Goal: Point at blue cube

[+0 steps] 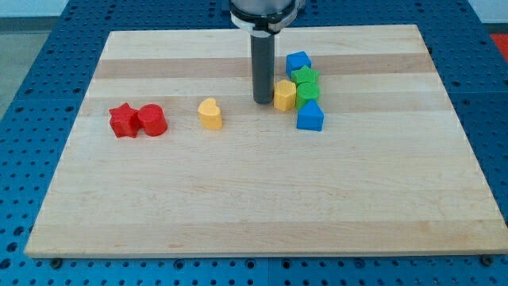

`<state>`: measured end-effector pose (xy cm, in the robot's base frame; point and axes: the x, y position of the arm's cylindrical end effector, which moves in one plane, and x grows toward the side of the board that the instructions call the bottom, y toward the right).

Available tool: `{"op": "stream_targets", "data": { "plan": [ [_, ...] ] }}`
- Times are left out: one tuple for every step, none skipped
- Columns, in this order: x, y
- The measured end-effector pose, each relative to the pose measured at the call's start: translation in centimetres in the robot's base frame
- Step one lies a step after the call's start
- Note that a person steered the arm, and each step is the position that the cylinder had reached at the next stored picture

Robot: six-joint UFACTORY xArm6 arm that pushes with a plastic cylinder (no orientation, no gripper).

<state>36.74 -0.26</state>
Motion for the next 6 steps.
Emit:
{"op": "stream_targets", "data": {
  "plan": [
    [-3.0,-0.3],
    [-6.1,-0.6],
    [-8.6,-0.2],
    [-10.0,1.9],
    [-10.4,4.8],
    [-10.4,7.7]
  ]
}}
